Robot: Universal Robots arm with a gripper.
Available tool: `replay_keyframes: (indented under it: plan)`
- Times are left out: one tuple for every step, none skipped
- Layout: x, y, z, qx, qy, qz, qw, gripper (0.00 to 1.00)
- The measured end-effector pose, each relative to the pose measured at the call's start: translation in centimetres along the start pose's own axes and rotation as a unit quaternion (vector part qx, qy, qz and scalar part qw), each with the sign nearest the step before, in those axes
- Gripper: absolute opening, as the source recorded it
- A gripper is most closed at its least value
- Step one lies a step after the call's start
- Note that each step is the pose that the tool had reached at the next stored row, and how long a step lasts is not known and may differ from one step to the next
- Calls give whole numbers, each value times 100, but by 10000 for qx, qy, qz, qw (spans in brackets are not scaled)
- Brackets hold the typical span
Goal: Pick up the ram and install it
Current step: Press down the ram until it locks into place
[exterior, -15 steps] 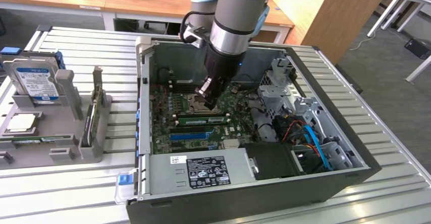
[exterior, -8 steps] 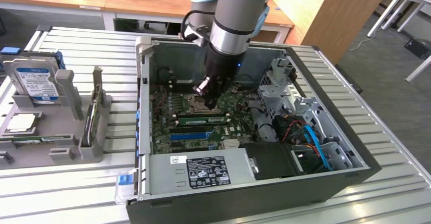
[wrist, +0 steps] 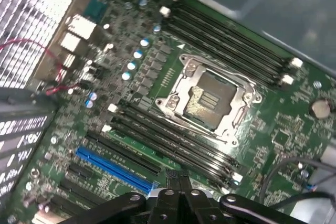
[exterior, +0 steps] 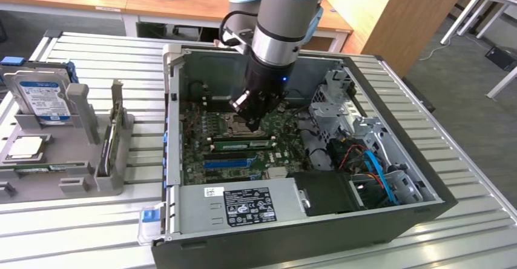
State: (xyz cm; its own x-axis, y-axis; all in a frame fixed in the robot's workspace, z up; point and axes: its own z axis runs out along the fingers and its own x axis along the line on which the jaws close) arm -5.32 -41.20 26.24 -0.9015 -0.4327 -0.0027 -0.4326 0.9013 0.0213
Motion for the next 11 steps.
replay_keyframes:
  plan:
    - [0, 0, 0, 0, -2, 90, 10000, 11]
    - [0, 0, 0, 0, -4, 179, 9998, 11]
    - [0, 0, 0, 1, -6, 264, 9997, 11]
    - [0, 0, 0, 2, -7, 347, 9994, 11]
    - [0, 0, 1, 3, -9, 428, 9991, 11]
    - [0, 0, 1, 4, -10, 510, 9987, 11]
    - [0, 0, 1, 4, -12, 594, 9982, 11]
    - [0, 0, 1, 5, -13, 679, 9977, 11]
    - [0, 0, 1, 5, -15, 764, 9971, 11]
    - [0, 0, 1, 5, -17, 851, 9964, 11]
    - [0, 0, 1, 6, -18, 937, 9956, 11]
